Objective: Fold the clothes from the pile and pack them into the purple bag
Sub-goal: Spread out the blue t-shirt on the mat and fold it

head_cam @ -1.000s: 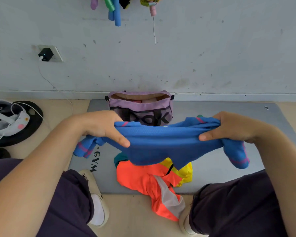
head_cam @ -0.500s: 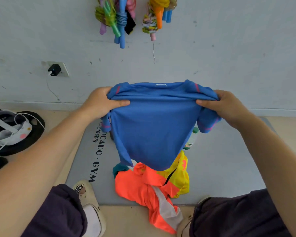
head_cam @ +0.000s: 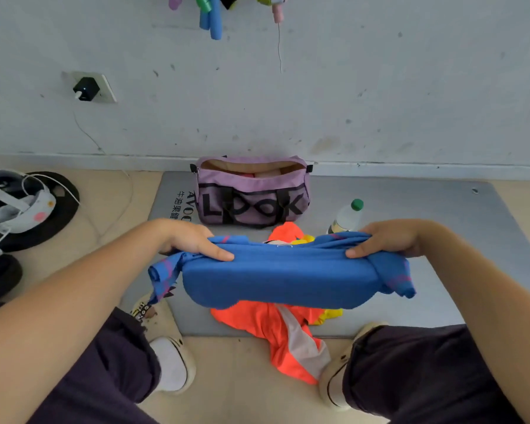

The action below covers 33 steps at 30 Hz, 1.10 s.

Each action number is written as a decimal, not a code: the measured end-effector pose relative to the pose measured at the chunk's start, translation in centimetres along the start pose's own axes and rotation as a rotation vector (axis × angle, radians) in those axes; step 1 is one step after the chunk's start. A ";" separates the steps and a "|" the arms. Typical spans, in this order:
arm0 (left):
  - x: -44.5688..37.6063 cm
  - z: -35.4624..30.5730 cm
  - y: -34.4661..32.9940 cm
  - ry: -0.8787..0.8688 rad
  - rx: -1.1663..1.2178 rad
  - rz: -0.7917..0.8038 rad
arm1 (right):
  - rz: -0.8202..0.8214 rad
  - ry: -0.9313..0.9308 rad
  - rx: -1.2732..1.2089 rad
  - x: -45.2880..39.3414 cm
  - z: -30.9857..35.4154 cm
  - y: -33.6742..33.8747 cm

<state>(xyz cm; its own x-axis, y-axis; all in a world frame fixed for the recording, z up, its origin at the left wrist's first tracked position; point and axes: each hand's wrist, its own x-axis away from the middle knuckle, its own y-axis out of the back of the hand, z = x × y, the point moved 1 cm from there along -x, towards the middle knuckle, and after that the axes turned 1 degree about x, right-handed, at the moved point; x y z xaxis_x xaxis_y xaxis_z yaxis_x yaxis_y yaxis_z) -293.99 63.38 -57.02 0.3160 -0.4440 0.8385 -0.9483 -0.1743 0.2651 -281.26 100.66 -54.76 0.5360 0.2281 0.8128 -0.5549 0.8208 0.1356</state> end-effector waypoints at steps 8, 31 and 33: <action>-9.6 1.3 0.9 0.021 -0.045 -0.129 | -0.173 -0.130 0.131 -8.8 -2.4 2.5; -24.5 8.0 -2.8 0.190 0.427 -0.877 | -1.222 0.201 0.095 -22.1 -6.6 0.2; -25.0 9.0 -5.9 0.284 0.391 -0.668 | -1.206 0.054 -0.035 -22.3 -8.6 -2.2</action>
<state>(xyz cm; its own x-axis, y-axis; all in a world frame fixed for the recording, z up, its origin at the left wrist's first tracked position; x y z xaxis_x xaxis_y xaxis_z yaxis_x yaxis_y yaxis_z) -296.08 67.65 -83.82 0.7412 0.0913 0.6651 -0.4684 -0.6394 0.6098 -286.51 98.31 -78.04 0.7237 -0.6736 0.1498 0.3376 0.5350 0.7745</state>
